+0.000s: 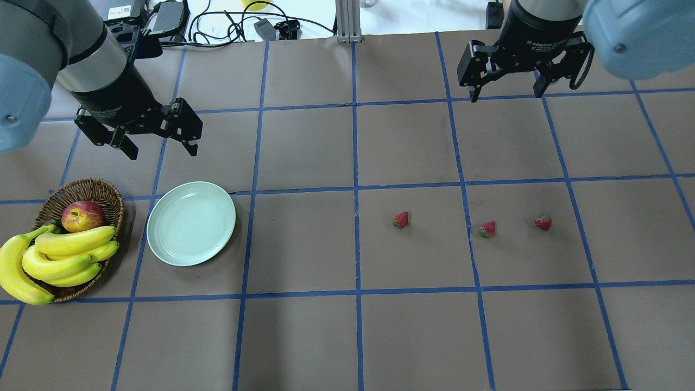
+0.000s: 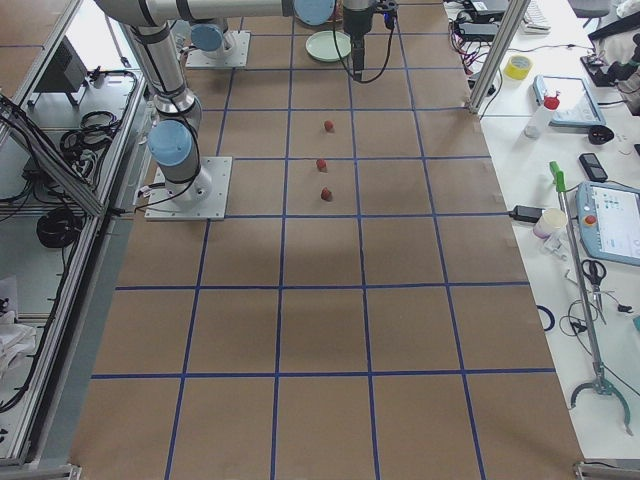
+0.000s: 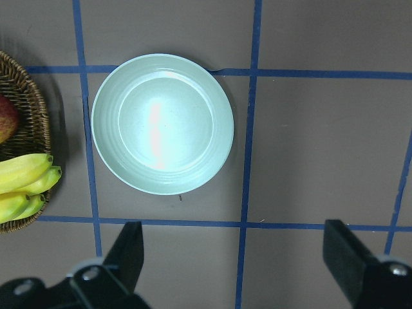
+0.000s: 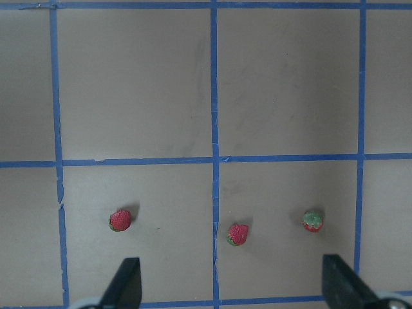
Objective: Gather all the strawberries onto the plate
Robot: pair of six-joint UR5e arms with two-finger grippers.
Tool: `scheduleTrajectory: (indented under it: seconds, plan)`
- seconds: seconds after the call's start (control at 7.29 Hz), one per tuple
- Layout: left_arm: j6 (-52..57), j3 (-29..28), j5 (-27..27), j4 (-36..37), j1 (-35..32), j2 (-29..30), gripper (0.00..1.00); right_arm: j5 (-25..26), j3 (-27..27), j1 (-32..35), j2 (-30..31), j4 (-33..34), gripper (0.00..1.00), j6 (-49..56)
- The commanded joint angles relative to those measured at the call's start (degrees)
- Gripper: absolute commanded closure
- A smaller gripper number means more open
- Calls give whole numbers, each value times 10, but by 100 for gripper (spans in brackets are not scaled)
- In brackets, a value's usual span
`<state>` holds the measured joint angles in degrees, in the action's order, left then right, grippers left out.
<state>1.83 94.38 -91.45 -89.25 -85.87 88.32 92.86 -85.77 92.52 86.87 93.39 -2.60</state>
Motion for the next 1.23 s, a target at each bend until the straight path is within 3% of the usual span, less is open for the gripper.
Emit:
scheduleTrajectory:
  seconds: [0.0,1.1]
  plan:
    - [0,0,0,0,0,0,0,1,0,0,0,0,0,1]
    - [1,3,7,0,0,-1,0,5,-2,-2,-1,0,0,1]
